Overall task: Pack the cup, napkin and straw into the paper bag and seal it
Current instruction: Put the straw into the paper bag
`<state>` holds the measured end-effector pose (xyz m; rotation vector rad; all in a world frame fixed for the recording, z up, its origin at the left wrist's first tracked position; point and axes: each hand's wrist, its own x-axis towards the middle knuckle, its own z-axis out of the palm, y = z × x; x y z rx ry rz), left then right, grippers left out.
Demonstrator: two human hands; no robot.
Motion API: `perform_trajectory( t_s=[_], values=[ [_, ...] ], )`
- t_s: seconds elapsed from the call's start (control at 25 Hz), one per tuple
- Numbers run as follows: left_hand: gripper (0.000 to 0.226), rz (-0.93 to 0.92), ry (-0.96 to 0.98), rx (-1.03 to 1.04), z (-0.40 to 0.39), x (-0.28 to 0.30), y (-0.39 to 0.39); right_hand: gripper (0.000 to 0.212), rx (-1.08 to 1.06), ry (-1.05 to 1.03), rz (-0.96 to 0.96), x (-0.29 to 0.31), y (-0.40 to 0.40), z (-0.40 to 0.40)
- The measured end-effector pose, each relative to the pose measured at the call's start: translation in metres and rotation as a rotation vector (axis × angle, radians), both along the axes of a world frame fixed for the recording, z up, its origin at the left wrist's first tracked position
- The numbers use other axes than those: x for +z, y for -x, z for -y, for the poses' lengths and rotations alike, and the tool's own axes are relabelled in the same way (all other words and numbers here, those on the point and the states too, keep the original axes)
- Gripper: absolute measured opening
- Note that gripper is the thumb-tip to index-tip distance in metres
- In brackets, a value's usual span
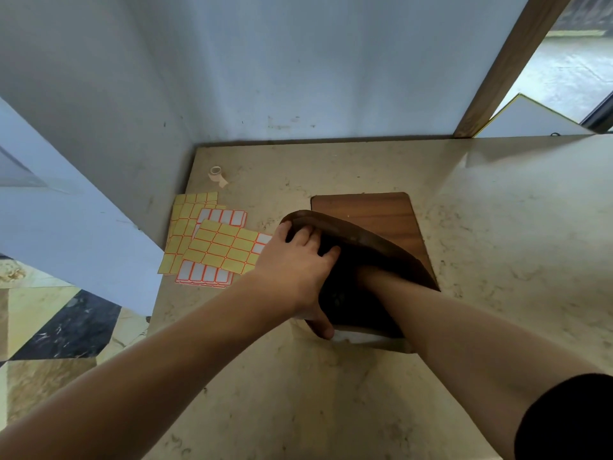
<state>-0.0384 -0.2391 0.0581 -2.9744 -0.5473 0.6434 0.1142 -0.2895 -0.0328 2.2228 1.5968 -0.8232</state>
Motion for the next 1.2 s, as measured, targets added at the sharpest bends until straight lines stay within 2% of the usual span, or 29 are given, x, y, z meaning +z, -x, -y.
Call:
perform_trajectory(
  t_s=[0.08, 0.16, 0.28, 0.6, 0.8, 0.96, 1.04, 1.2],
  values=[
    [0.124, 0.008, 0.015, -0.017, -0.001, 0.004, -0.001, 0.048, 0.108, 0.024, 0.031, 0.007, -0.001, 0.002],
    [0.123, 0.021, -0.010, -0.035, -0.002, 0.004, -0.002, 0.048, 0.079, -0.008, -0.052, 0.020, -0.002, 0.003],
    [0.123, 0.030, -0.010, -0.059, -0.007, 0.001, -0.004, 0.026, 0.031, -0.035, -0.043, 0.057, -0.003, 0.014],
    [0.108, 0.098, 0.096, -0.097, -0.014, 0.006, 0.004, 0.029, 0.215, -0.440, -0.004, 0.119, -0.020, 0.094],
    [0.085, 0.195, 0.159, -0.059, -0.016, 0.007, 0.021, 0.025, 0.062, -0.750, -0.077, 0.116, -0.029, 0.132],
    [0.063, 0.332, 0.176, -0.028, -0.016, 0.008, 0.037, 0.050, 0.107, -0.763, 0.005, 0.108, -0.030, 0.143],
    [0.060, 0.434, 0.203, 0.033, -0.015, 0.005, 0.047, 0.057, 0.153, -0.741, 0.076, 0.106, -0.032, 0.145],
    [0.067, 0.534, 0.224, 0.117, -0.019, -0.003, 0.064, 0.043, 0.204, -0.750, 0.160, 0.102, -0.037, 0.147]
  ],
)
